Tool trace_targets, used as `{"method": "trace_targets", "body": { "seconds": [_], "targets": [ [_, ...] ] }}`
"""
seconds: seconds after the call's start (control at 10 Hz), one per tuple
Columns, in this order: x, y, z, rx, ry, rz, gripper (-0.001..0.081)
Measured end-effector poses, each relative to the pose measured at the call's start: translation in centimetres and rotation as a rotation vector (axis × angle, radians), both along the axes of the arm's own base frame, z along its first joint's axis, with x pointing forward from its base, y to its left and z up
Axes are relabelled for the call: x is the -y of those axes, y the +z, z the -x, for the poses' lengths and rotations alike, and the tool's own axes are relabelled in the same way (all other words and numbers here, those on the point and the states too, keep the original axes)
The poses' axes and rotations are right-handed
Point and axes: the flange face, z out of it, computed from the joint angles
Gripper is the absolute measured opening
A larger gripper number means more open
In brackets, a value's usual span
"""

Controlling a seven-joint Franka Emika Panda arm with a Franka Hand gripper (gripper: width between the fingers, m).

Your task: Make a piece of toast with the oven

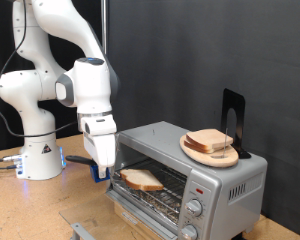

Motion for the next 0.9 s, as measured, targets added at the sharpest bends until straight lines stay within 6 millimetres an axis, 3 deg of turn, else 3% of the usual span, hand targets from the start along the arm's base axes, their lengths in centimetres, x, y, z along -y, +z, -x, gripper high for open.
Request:
{"method": "trace_targets", "body": {
  "seconds": [0.5, 0.9],
  "targets": [
    [-3.2, 0.0, -0.5, 0.004, -0.043, -0.028, 0.0401],
    [-3.7, 0.2, -0.8, 0.005, -0.034, -0.035, 0.0401]
  ]
}}
